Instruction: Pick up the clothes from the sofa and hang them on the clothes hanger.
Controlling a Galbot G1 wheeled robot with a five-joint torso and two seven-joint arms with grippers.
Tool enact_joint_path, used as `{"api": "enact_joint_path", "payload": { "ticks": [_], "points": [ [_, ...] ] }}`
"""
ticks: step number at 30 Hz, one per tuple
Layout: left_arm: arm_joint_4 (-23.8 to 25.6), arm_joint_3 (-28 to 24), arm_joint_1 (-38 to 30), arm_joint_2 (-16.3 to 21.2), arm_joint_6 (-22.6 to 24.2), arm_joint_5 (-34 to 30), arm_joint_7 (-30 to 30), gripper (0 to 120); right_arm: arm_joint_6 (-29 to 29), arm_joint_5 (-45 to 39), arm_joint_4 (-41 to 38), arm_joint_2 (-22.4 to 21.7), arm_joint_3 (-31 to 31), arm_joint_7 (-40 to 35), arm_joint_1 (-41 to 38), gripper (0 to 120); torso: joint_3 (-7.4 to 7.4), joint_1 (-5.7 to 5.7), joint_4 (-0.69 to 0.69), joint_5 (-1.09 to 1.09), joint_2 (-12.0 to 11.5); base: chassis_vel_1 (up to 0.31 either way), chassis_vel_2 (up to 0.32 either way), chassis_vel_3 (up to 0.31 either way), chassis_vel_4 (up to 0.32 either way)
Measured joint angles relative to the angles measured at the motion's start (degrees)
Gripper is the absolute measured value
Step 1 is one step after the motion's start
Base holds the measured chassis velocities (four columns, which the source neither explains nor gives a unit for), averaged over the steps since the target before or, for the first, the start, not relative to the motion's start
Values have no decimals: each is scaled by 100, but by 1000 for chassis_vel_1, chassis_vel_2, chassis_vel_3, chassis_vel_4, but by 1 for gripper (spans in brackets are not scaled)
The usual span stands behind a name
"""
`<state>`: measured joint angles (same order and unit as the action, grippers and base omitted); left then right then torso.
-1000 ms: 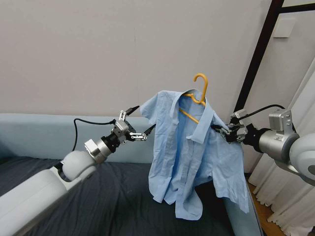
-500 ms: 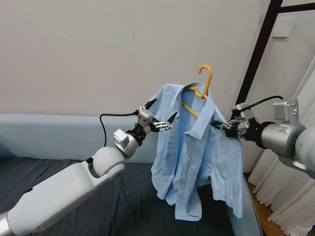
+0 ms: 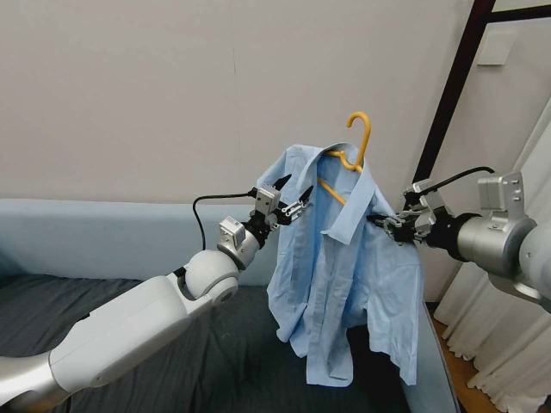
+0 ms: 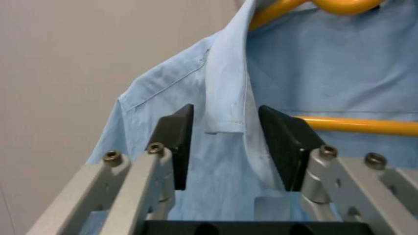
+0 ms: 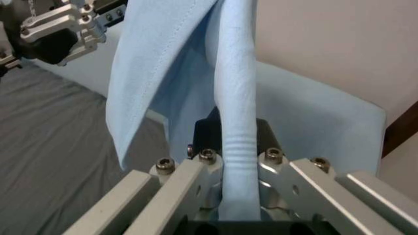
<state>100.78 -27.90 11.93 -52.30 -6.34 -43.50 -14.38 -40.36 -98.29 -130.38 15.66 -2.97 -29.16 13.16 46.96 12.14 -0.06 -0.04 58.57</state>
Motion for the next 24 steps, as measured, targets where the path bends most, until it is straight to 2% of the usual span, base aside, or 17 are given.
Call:
{"api": "enact_joint_path", "payload": {
  "ticks": [4, 11, 18, 24],
  "points": [
    [-97, -5, 68, -136, -25, 82, 12, 26, -3, 10, -132, -143, 10, 43, 38, 1, 0, 0, -3, -3, 0, 0, 0, 0, 0],
    [-106, -105, -51, -273, -49, 115, 9, 0, 40, 108, -170, -102, -45, -184, 44, 1, 0, 0, -2, 0, 0, 0, 0, 0, 0],
    [-88, -119, -89, -275, -118, 281, 12, 0, 18, -224, 7, -60, -84, -393, -97, 1, 0, 0, -1, -1, 0, 0, 0, 0, 0],
    [114, -107, -65, -136, -120, 299, -21, 0, 2, -464, 211, -77, -100, -421, -256, 1, 0, 0, -1, -1, 0, 0, 0, 0, 0]
  ]
}}
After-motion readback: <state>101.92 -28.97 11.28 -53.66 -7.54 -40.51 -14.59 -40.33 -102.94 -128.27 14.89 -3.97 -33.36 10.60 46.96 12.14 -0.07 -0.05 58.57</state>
